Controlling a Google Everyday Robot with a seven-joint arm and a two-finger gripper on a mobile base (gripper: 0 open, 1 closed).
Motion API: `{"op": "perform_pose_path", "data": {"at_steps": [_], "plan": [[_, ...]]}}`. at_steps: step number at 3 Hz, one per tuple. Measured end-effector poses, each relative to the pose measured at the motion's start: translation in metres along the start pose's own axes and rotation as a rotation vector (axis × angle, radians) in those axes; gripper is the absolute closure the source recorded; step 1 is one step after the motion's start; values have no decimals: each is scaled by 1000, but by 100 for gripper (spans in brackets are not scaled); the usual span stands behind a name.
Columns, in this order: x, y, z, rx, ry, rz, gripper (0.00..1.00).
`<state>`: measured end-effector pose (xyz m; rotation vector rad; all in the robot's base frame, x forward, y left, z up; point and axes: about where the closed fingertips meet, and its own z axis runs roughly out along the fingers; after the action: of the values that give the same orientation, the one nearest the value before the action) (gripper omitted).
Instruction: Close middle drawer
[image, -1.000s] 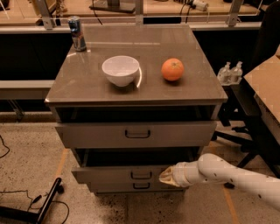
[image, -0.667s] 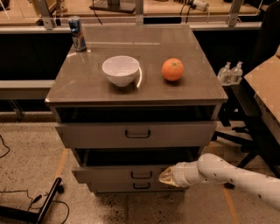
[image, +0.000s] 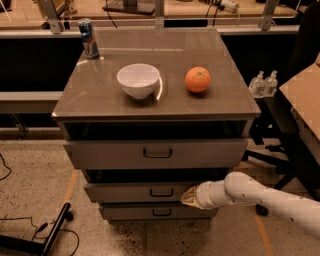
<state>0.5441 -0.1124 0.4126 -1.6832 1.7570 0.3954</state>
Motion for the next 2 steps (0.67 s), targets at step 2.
{"op": "perform_pose_path", "data": {"at_steps": [2], "plan": [[-2,-32,10,25,0,-24,100]]}}
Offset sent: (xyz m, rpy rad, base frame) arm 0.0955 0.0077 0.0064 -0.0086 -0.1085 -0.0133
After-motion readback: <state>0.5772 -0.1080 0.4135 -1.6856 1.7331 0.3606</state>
